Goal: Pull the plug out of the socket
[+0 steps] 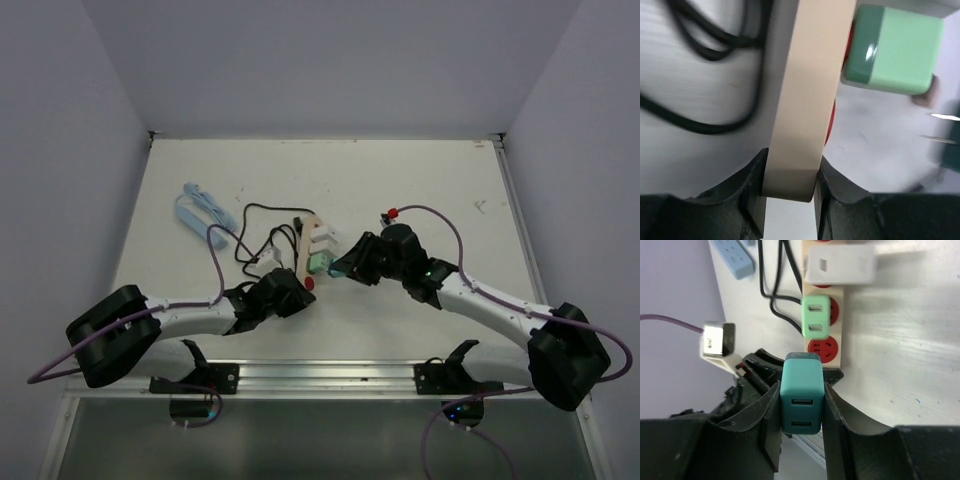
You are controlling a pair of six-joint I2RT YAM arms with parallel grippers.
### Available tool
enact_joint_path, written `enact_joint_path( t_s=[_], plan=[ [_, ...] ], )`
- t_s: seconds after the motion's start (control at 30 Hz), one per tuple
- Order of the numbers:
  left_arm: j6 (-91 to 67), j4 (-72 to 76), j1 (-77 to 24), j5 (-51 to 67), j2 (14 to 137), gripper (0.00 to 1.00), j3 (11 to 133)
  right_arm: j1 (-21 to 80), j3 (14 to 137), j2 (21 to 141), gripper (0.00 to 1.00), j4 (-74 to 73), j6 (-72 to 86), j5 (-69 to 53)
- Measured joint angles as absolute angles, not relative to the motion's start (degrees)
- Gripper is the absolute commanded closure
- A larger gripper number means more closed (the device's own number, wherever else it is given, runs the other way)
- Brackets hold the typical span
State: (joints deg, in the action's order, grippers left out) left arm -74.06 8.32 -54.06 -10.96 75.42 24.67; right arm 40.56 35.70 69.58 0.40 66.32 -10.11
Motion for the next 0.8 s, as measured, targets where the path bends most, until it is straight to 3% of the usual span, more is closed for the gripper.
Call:
enact_joint_path(
  t_s=[0.2, 0.47, 0.8],
  plan=[
    [-75.99, 2.63, -51.05, -20.56, 75.09, 1.0, 23.9, 41.78, 41.5, 69.06, 1.0, -3.36, 64.38, -6.07],
    [-76.71, 0.08, -51.03, -22.59, 72.79, 1.0, 23.11, 41.52, 36.56, 67.94, 1.0, -4.03, 62.5, -5.15],
    [-72.05, 2.11, -50.92, -21.71, 69.25, 1.0, 20.01, 28.49, 28.86, 61.89, 1.0, -3.2, 57.25, -3.99]
  ],
)
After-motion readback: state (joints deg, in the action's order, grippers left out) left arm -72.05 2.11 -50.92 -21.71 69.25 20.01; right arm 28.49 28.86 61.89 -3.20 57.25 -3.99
